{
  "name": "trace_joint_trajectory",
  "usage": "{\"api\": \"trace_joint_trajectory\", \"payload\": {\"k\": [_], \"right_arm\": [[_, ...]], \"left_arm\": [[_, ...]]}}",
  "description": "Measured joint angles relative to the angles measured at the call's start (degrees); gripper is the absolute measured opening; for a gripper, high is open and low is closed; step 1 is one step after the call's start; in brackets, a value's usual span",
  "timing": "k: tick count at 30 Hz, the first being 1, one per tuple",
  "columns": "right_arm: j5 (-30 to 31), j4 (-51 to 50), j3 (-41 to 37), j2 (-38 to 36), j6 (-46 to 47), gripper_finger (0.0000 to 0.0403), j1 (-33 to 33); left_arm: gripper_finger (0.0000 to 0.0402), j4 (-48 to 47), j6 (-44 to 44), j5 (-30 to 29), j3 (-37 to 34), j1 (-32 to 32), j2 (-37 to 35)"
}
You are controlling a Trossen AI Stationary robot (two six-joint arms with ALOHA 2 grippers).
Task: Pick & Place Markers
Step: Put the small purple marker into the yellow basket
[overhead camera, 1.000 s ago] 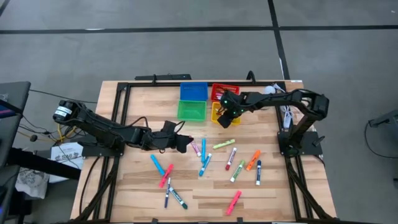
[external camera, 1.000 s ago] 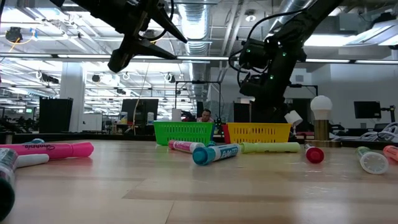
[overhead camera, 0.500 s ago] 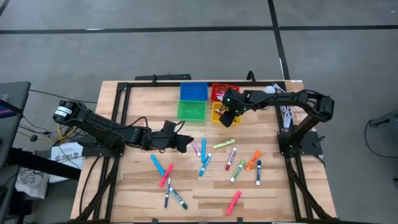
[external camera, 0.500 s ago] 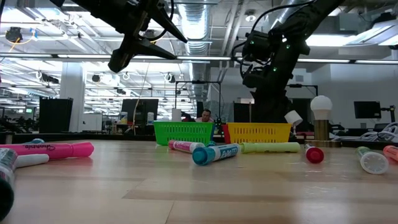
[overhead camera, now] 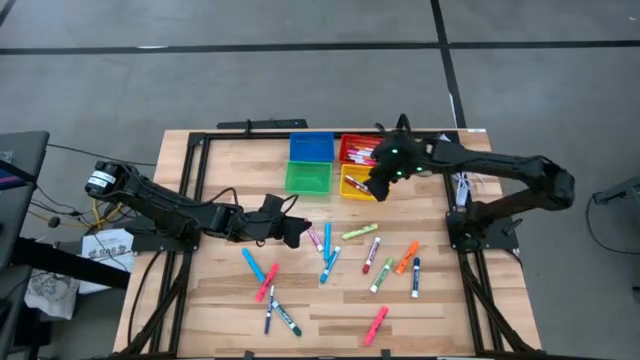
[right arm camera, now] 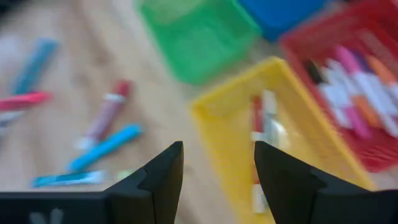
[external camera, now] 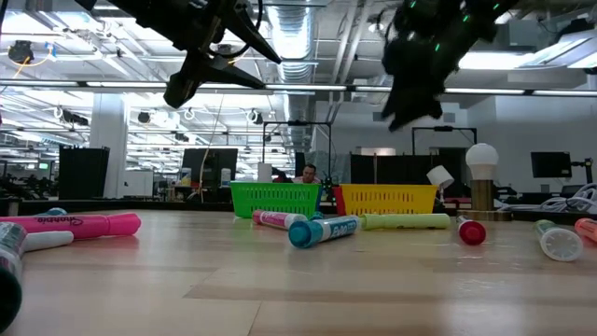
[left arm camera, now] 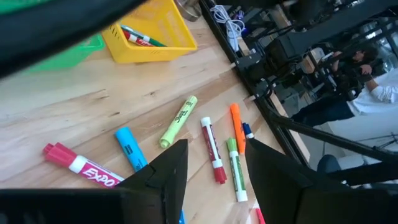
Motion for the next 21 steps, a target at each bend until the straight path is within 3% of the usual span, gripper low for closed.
{"api": "trace_joint_trajectory", "payload": {"k": [4, 13, 21], "right_arm": [[-4.2, 0.0, 0.0, -6.4, 2.4, 0.0180, 2.8], [-3.4, -1.1, 0.0, -16.6, 4.9, 0.0178, 13.2], [5.2, -1.2, 0.0, -21.1, 8.6, 0.0175, 22.7]], "left_arm": [[0.0159, 0.0, 2.0, 0.0, 0.0, 0.0, 0.0], [0.0159, 0.0, 7.2, 0.5, 0.0, -1.5, 0.0], [0.0159, 0.1, 6.2, 0.5, 0.0, -7.7, 0.0]]}}
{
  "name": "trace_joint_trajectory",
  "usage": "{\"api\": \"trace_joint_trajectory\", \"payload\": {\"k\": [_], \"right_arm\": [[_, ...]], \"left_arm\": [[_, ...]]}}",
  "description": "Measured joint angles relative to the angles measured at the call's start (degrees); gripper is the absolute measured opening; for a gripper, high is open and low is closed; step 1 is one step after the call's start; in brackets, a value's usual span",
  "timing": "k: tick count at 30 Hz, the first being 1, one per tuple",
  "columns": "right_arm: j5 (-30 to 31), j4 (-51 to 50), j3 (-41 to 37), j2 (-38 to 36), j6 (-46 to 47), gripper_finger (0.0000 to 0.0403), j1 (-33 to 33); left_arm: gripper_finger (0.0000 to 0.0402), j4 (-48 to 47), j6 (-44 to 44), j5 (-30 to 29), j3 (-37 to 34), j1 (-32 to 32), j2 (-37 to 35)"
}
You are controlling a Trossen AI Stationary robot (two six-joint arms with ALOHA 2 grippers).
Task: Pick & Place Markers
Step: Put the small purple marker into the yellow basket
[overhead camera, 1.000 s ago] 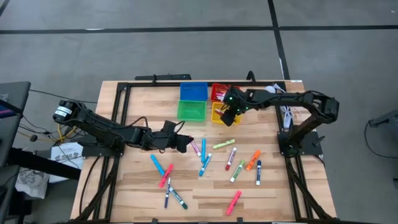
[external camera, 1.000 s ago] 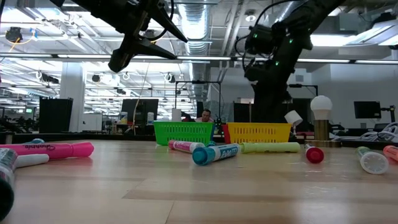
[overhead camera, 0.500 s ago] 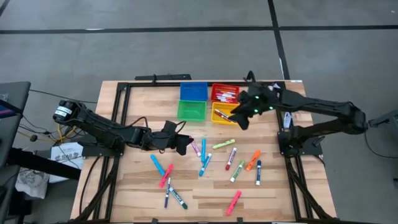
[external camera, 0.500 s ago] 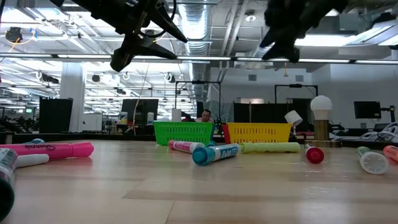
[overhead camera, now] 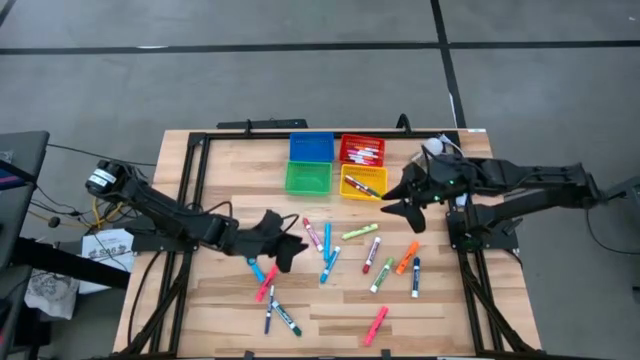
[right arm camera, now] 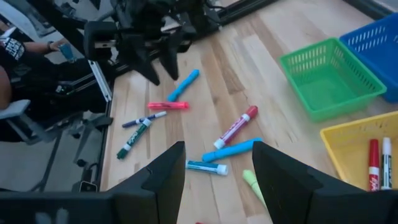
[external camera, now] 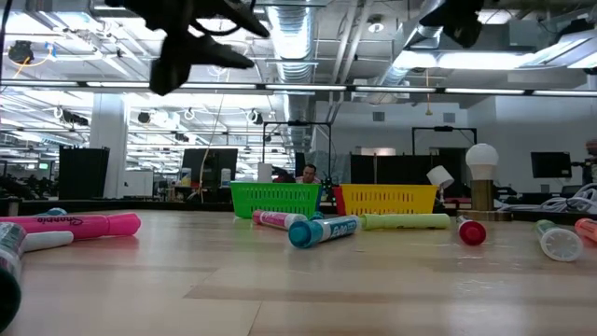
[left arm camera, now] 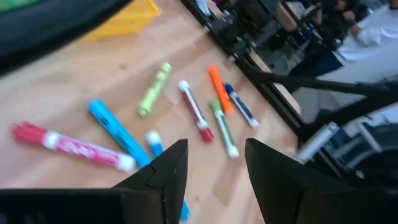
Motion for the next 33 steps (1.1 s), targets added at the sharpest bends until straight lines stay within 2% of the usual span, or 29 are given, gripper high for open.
{"api": "trace_joint_trajectory", "payload": {"k": [11, 16, 25, 29, 33], "right_arm": [[10.5, 2.4, -1.5, -0.3, -1.0, 0.0179, 7.7], [10.7, 5.2, -5.6, -3.1, -1.0, 0.0170, 7.9], [10.7, 5.7, -12.3, -14.7, -0.8, 0.0145, 7.8], [10.7, 6.1, -14.2, -21.5, -0.4, 0.0132, 7.8], [10.7, 6.5, -16.7, -29.3, 1.1, 0.0121, 7.8]], "left_arm": [[0.0159, 3.9, -17.5, 3.0, 0.0, -9.4, 0.0], [0.0159, 7.3, -19.3, -0.3, 0.0, -12.0, 0.0], [0.0159, 7.6, -24.8, -0.8, 1.6, -14.0, 1.4], [0.0159, 7.6, -28.2, 2.9, 3.8, -13.6, 4.5], [0.0160, 7.6, -36.0, 7.1, 5.6, -14.0, 8.7]]}}
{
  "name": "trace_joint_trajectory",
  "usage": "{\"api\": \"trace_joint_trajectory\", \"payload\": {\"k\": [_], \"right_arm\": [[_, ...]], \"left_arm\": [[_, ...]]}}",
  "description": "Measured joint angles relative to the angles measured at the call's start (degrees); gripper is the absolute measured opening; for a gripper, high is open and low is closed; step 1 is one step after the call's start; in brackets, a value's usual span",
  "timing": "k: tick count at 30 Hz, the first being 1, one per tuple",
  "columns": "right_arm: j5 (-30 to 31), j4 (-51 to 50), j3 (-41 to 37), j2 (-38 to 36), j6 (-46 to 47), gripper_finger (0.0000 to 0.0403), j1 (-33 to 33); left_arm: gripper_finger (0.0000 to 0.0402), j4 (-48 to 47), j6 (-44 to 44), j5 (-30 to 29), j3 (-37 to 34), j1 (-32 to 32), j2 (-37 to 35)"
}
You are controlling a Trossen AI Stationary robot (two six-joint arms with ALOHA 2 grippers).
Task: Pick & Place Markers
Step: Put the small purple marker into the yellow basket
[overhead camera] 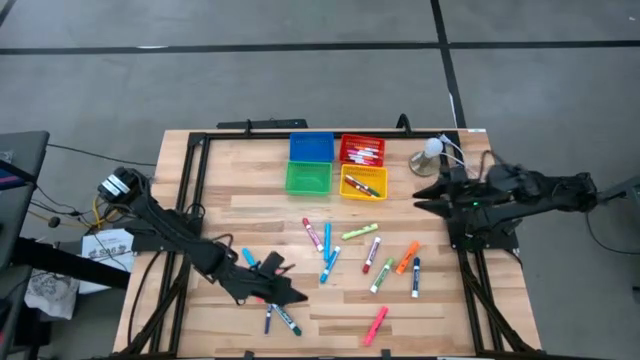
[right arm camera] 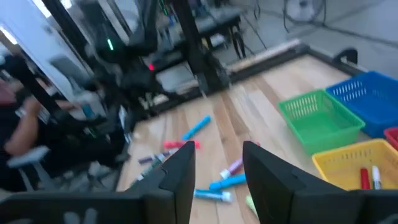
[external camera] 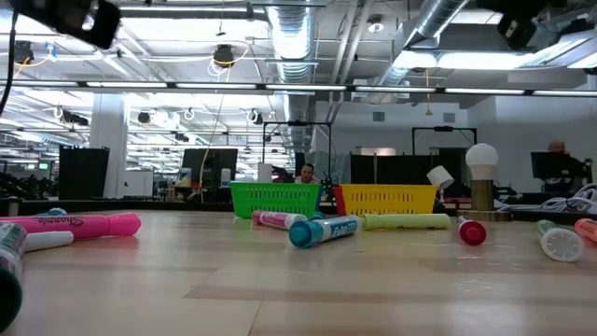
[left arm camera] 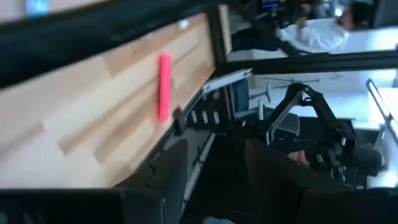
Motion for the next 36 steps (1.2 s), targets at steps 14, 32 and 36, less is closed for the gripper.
{"api": "trace_joint_trajectory", "payload": {"k": [14, 32, 36], "right_arm": [[1.7, 0.3, -6.2, -16.5, 3.9, 0.0119, -0.1], [1.6, -0.1, -7.8, -17.4, 3.2, 0.0118, -0.1], [1.6, -0.6, -7.7, -17.4, 3.1, 0.0118, -0.1]], "left_arm": [[0.0161, -3.7, -32.0, 6.8, 10.5, -9.5, 13.6], [0.0161, -26.9, -43.4, 7.1, 11.7, -11.1, 13.7], [0.0161, -27.8, -41.5, 7.0, 11.7, -11.2, 13.7]]}}
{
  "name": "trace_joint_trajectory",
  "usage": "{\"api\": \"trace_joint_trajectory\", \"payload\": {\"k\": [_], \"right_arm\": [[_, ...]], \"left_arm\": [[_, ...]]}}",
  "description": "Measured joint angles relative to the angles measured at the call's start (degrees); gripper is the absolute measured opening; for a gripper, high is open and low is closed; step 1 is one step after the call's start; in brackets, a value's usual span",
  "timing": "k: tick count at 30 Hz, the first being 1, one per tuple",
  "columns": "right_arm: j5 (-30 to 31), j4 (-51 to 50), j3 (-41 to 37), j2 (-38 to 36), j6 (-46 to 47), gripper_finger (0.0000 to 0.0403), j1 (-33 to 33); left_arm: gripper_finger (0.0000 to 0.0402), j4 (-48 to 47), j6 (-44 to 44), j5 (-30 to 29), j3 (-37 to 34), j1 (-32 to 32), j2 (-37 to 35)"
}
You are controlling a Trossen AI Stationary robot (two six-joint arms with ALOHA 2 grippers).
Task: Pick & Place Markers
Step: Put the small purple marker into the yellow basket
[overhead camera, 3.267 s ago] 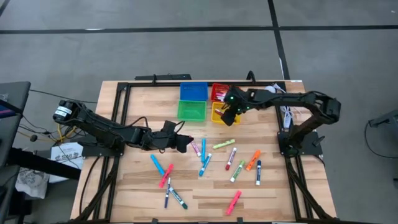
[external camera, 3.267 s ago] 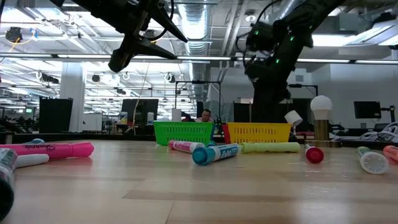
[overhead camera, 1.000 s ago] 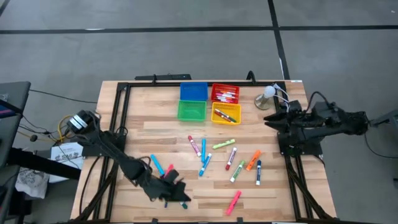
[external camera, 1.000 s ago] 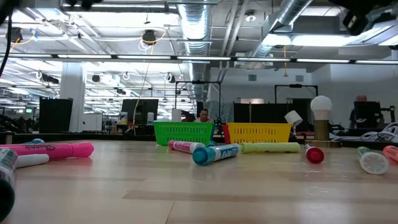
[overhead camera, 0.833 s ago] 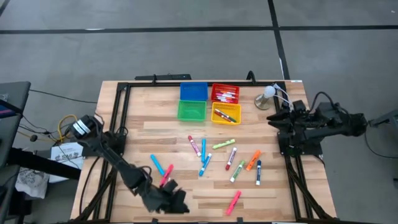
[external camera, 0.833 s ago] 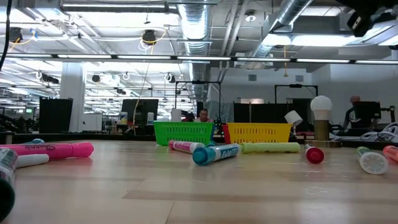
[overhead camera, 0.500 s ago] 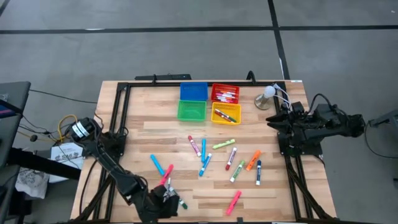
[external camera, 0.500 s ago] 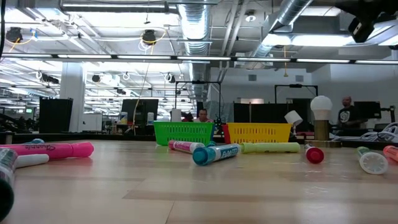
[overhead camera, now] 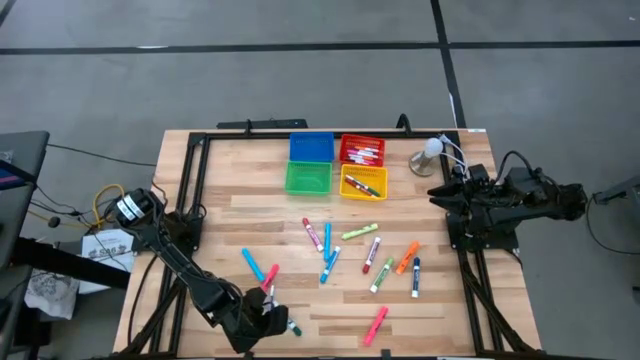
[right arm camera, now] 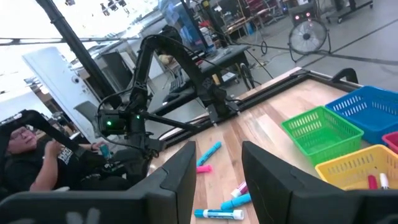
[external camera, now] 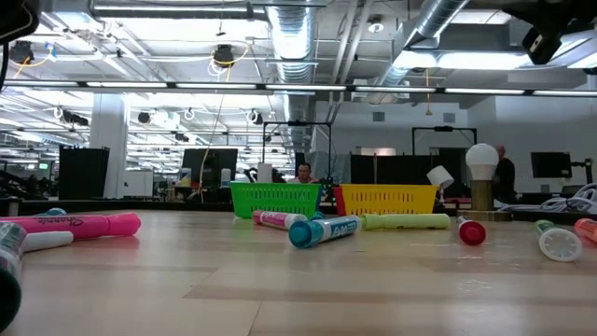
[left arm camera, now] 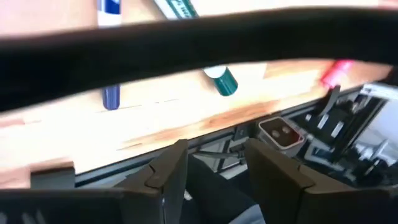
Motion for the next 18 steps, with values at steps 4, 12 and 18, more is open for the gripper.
{"api": "trace_joint_trajectory", "payload": {"k": [4, 12, 18], "right_arm": [[-0.1, -0.2, 0.0, 0.0, 0.0, 0.0118, 0.0], [-0.1, -0.2, 0.0, 0.0, 0.1, 0.0118, 0.0], [0.3, -0.2, 0.0, 0.0, 0.1, 0.0118, 0.0]], "left_arm": [[0.0161, 0.3, 7.7, 0.0, 0.0, 0.0, 0.0], [0.0161, 1.4, 5.9, 1.8, 0.0, 0.0, 0.0], [0.0161, -4.0, 1.4, 4.7, 0.0, 0.9, 0.0]]}}
